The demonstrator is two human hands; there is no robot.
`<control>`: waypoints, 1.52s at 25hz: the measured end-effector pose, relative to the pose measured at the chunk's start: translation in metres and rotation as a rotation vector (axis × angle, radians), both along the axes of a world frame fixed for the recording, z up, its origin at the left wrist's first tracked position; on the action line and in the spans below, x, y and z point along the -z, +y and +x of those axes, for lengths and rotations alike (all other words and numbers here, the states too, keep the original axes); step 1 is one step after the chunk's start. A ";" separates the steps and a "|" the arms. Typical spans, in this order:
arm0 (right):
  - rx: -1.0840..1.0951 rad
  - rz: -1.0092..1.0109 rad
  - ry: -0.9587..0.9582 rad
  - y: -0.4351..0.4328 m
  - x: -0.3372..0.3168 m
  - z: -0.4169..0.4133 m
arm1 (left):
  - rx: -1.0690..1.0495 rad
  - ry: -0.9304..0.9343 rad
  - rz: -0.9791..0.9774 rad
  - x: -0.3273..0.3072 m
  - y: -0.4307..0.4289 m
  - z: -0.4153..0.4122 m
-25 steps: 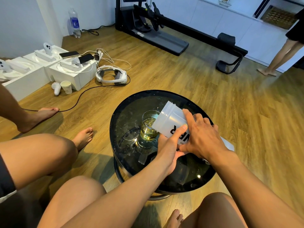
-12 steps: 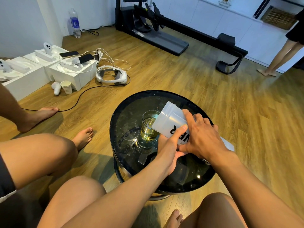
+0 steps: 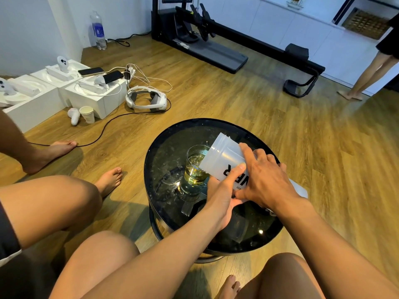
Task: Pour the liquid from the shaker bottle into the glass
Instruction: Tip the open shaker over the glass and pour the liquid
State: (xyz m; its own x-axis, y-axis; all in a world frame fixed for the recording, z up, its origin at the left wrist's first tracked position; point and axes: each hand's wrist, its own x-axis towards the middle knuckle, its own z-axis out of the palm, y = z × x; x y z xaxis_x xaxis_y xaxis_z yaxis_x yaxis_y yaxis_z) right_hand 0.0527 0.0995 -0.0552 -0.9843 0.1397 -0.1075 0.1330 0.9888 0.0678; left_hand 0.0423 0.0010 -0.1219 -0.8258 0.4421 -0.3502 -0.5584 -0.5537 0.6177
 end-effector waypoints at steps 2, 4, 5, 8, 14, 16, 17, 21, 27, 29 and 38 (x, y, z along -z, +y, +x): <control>0.001 -0.007 0.001 0.000 0.000 0.000 | 0.000 -0.004 -0.001 0.000 0.000 0.000; -0.001 -0.006 0.003 0.000 0.001 0.000 | 0.000 -0.004 0.001 0.000 0.000 0.000; -0.001 -0.005 0.004 0.000 0.001 -0.001 | 0.000 -0.003 0.001 0.000 0.000 -0.001; 0.003 0.004 0.003 0.000 0.001 0.000 | 0.000 -0.001 0.000 -0.001 -0.001 -0.001; 0.000 0.008 0.004 0.000 0.000 0.000 | 0.000 -0.002 -0.003 0.000 -0.001 -0.001; -0.001 0.010 0.000 0.000 0.000 0.000 | -0.001 -0.002 -0.004 -0.001 -0.001 -0.001; 0.000 0.006 -0.003 0.000 0.000 0.000 | -0.001 -0.002 -0.004 -0.002 0.000 -0.001; -0.002 0.004 -0.003 0.000 0.000 0.000 | -0.005 -0.008 -0.008 -0.002 -0.001 -0.001; -0.005 0.012 0.003 0.000 -0.001 -0.001 | -0.005 -0.011 0.000 -0.003 -0.001 -0.001; -0.005 0.012 0.001 -0.001 0.000 -0.002 | -0.005 -0.011 0.004 -0.003 -0.001 -0.001; -0.006 0.000 0.011 0.001 0.001 -0.001 | -0.001 -0.010 0.005 0.001 0.000 -0.001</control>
State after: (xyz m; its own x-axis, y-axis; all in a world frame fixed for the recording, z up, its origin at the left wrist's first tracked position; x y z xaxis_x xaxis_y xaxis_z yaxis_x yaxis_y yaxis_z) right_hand 0.0520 0.1001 -0.0560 -0.9863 0.1337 -0.0967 0.1277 0.9896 0.0663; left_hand 0.0411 0.0009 -0.1231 -0.8227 0.4431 -0.3562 -0.5640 -0.5575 0.6091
